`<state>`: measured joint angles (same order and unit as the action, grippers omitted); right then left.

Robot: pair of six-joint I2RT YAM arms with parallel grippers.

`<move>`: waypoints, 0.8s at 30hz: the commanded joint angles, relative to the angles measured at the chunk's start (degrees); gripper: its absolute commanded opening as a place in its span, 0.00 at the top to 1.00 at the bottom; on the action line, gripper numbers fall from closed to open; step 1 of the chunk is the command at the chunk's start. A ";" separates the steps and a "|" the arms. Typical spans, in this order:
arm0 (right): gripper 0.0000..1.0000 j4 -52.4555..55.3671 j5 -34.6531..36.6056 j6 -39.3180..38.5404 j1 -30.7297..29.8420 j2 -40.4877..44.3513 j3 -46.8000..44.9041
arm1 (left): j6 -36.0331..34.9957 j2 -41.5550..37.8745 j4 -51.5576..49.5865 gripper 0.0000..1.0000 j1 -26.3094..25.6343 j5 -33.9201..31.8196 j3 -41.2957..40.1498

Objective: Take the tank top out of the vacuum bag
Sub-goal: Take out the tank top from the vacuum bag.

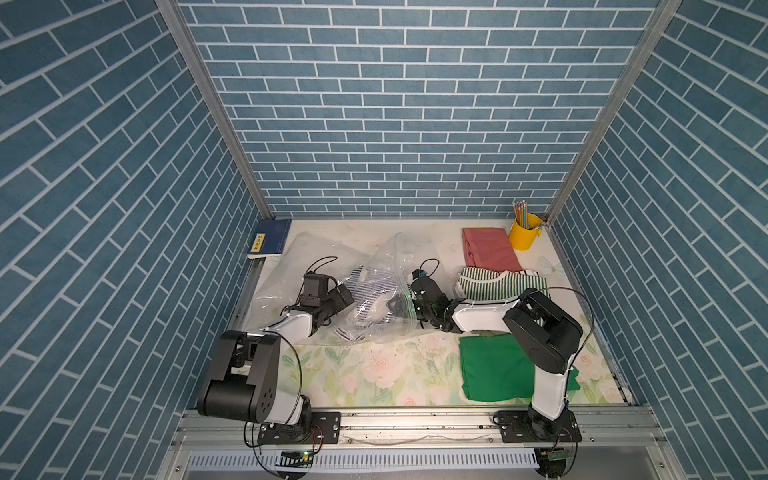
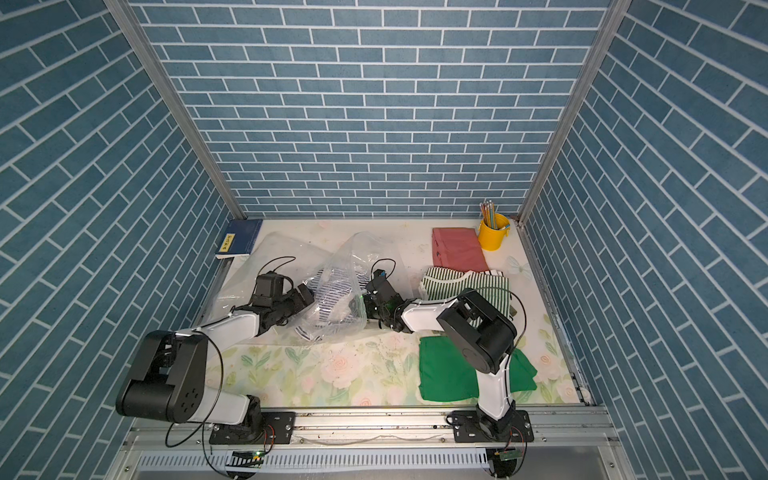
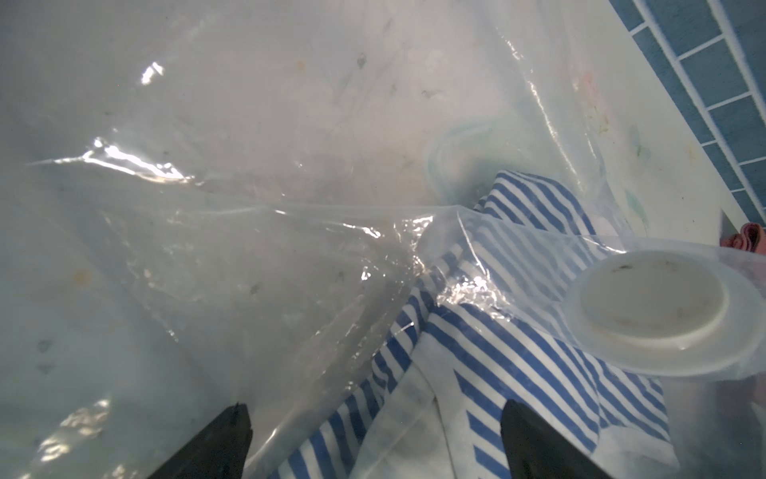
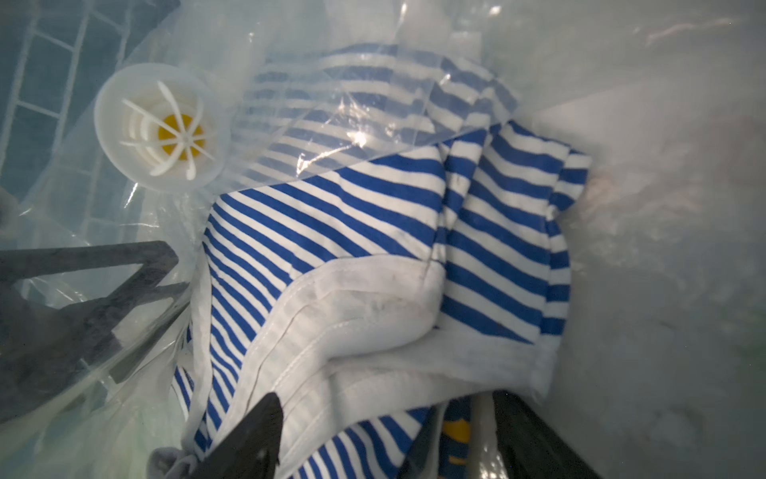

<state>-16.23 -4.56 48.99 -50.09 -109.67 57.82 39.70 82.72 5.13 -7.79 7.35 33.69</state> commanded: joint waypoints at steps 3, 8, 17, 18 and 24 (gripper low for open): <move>0.28 5.65 -2.75 -3.76 -1.47 -6.92 7.50 | 0.72 1.32 0.01 0.00 0.15 0.98 -1.94; 0.64 8.44 -1.34 -4.41 -2.47 -10.81 12.26 | 0.87 1.25 0.03 0.00 0.15 0.96 -1.68; 1.00 7.05 7.49 -4.79 -1.93 -4.31 5.92 | 0.99 -4.37 -1.58 0.00 0.15 -3.93 -1.28; 1.00 6.45 8.24 -4.57 -1.74 -3.50 4.86 | 1.21 -5.84 -1.83 0.00 0.15 -5.14 -1.39; 1.00 -1.05 10.01 -2.03 -0.16 0.79 -3.17 | 3.18 -15.15 -8.45 0.00 1.42 -11.66 -0.35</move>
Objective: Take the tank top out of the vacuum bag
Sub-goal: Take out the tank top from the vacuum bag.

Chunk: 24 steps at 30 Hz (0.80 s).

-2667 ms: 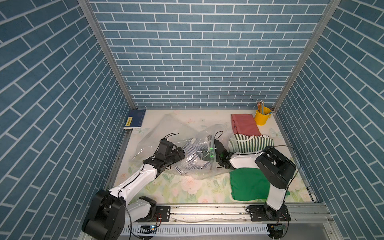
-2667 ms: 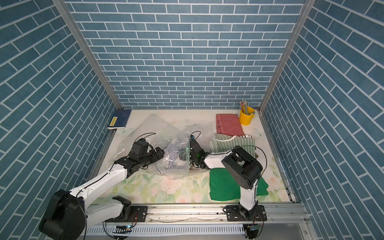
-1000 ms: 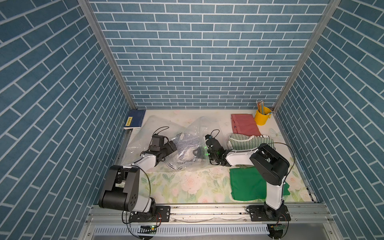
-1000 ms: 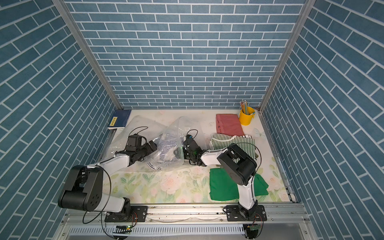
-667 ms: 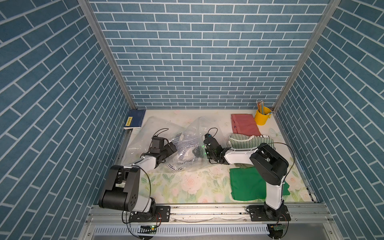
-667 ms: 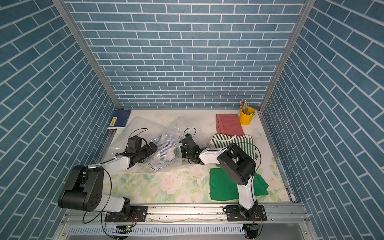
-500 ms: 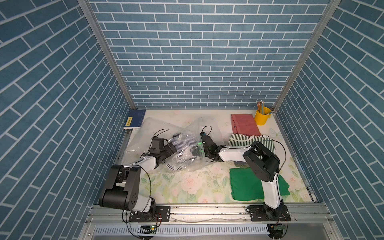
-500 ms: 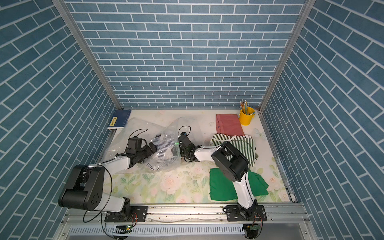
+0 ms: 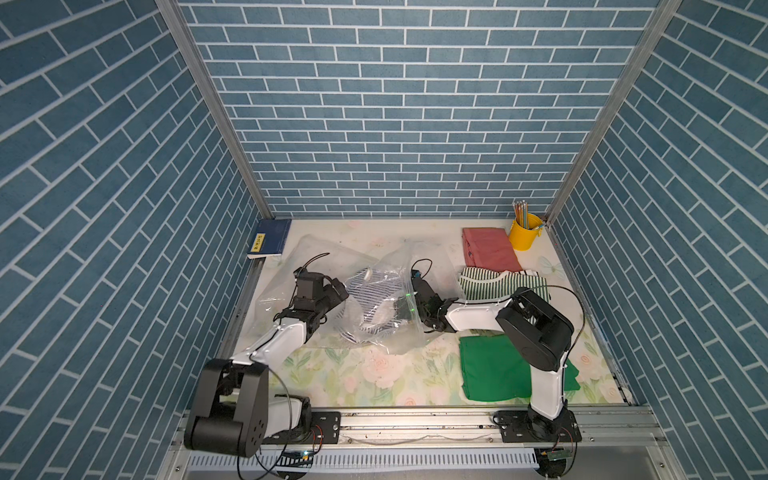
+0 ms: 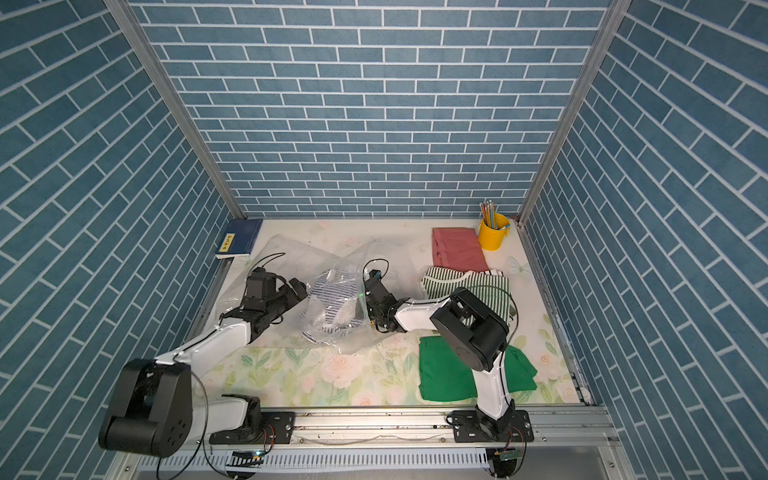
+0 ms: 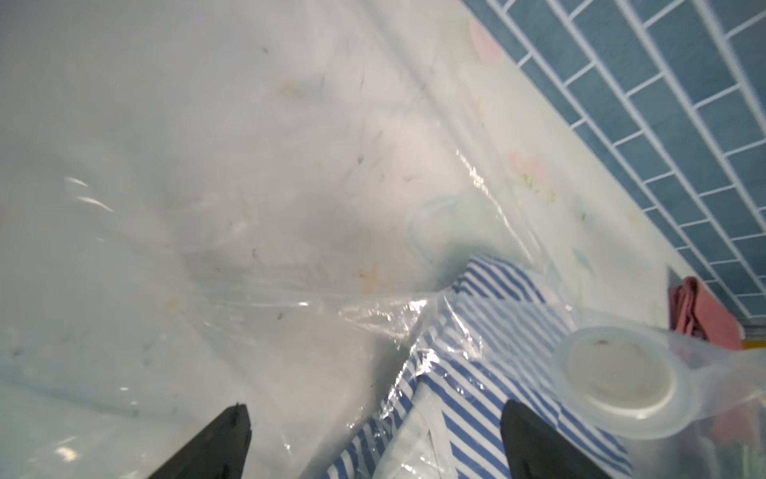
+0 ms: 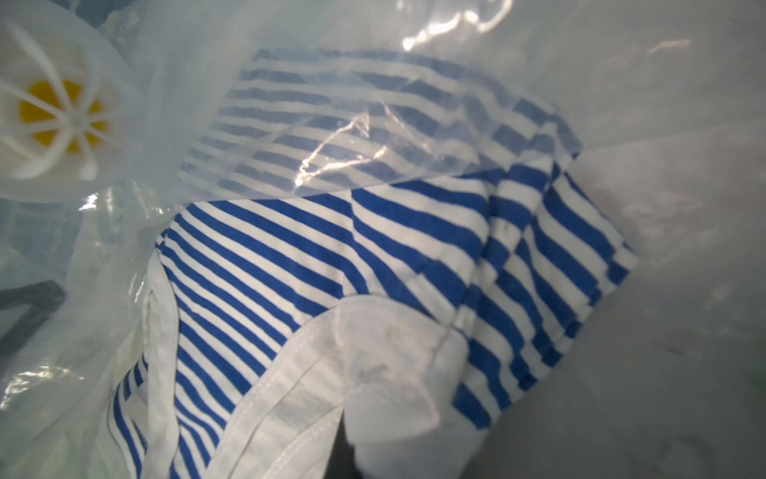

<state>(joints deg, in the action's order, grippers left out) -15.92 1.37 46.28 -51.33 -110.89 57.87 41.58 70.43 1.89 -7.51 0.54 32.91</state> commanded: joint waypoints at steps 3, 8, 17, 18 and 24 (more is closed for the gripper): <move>1.00 -4.05 4.26 1.13 1.85 3.30 -5.92 | 2.76 -6.76 -6.51 0.00 5.13 -3.69 -1.71; 1.00 -5.60 1.66 0.50 3.41 2.96 -6.80 | 7.81 -9.55 -6.82 0.00 13.10 2.97 -7.30; 1.00 -7.64 -0.63 0.54 3.65 0.91 -6.10 | 19.25 -22.95 -19.78 0.00 13.75 -5.57 -9.30; 1.00 -7.96 -0.82 0.65 3.69 0.62 -6.10 | 19.20 -23.36 -19.97 0.00 13.68 -4.67 -9.49; 1.00 -9.04 -1.81 0.65 3.93 -0.20 -5.90 | 23.67 -19.57 -15.78 0.00 13.70 5.30 -12.27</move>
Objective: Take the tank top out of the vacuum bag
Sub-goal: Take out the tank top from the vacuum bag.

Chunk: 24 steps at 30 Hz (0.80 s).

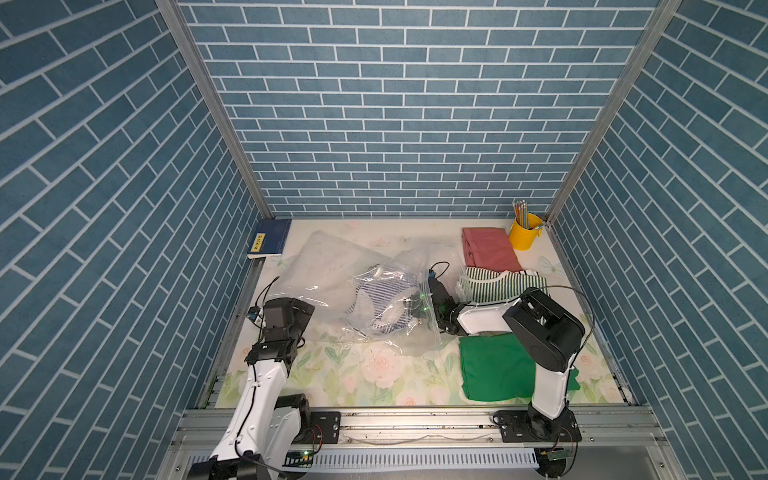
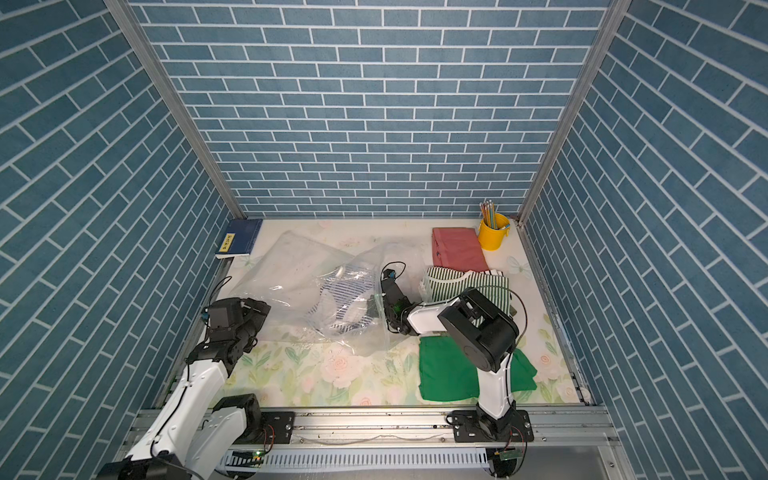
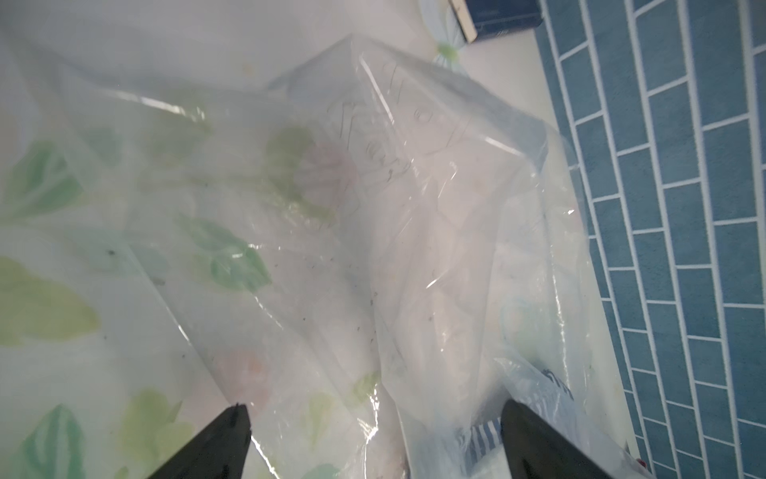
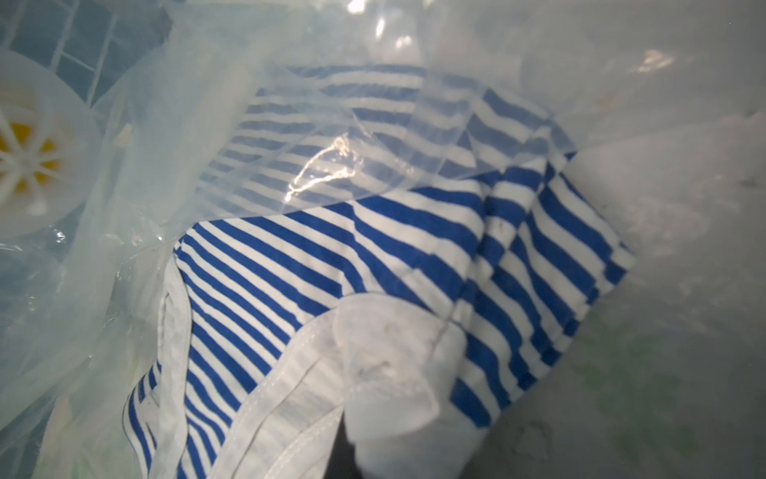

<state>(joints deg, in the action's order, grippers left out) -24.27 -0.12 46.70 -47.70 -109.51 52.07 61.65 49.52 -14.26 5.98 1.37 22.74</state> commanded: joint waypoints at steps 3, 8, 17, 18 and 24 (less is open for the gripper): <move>1.00 -0.76 -0.42 0.02 0.59 -1.19 -0.55 | 4.45 2.81 4.53 0.00 0.21 4.35 -1.73; 1.00 -1.56 -0.61 0.06 0.86 -0.89 -1.72 | 3.01 9.19 8.99 0.00 0.26 6.14 1.19; 1.00 -2.45 -0.56 0.68 1.03 -0.44 -2.86 | 1.27 20.03 17.24 0.35 -0.65 10.87 2.23; 1.00 -2.45 -0.71 0.68 1.11 -0.48 -2.68 | 1.35 20.43 17.67 0.51 -0.62 10.77 2.48; 1.00 -3.16 -3.36 -0.15 1.29 1.44 -2.75 | -3.80 22.49 14.87 1.00 1.03 3.96 6.13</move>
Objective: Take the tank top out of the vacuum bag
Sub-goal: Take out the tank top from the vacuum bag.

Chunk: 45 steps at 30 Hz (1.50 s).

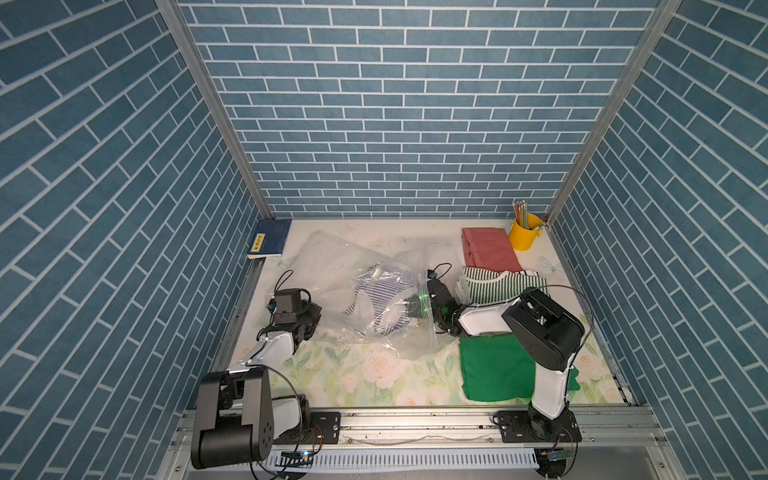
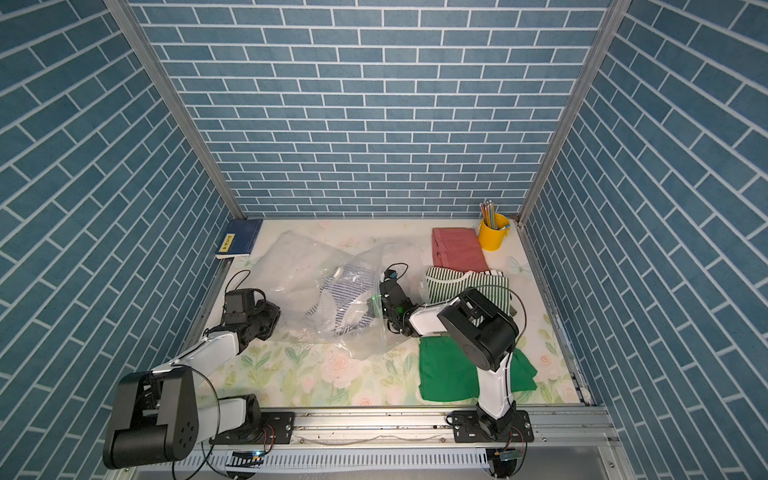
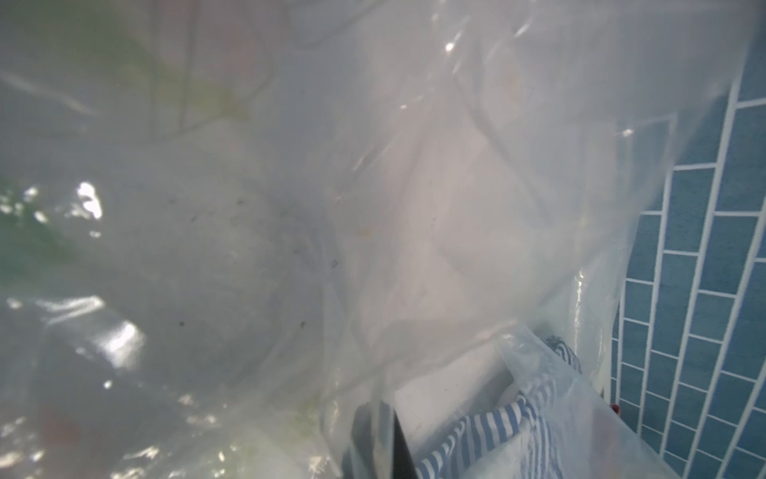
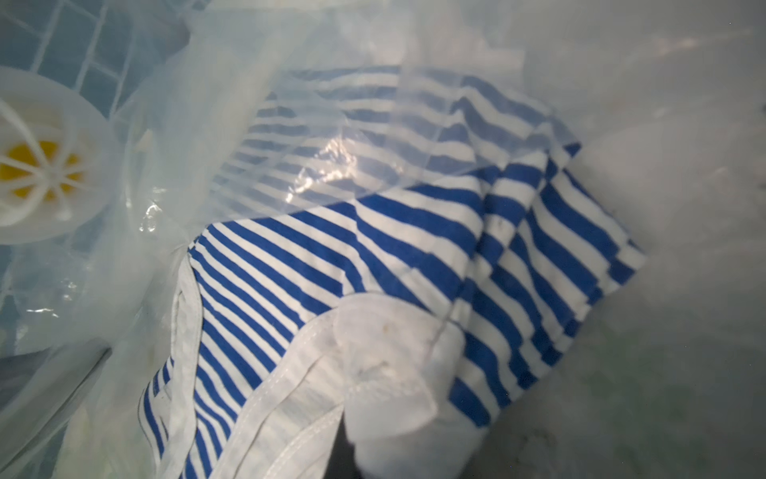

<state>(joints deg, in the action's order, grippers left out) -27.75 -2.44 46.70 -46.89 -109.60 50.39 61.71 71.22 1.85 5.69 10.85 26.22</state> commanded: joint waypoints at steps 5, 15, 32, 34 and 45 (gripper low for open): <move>1.00 -1.89 -1.52 -0.62 1.96 8.61 -6.75 | -6.77 1.06 -1.25 1.00 7.30 -8.31 2.83; 1.00 1.39 -1.52 -3.07 5.45 15.61 -11.94 | -7.50 3.13 1.07 1.00 10.81 -7.17 3.52; 0.25 4.13 9.15 2.80 3.07 22.14 -11.27 | -23.05 -6.66 -13.43 0.00 9.86 -2.08 11.92; 0.24 4.24 9.67 3.84 3.28 24.89 -13.06 | -24.87 -8.65 -16.32 0.00 9.50 -0.61 13.25; 0.28 6.94 4.63 4.22 3.39 31.64 -16.87 | -28.49 -15.91 -27.34 0.00 -15.08 -12.96 24.28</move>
<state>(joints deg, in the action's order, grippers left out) -23.09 3.64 50.83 -43.59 -79.59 34.06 35.09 55.81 -20.82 -3.01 3.99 46.68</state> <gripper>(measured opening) 0.727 1.000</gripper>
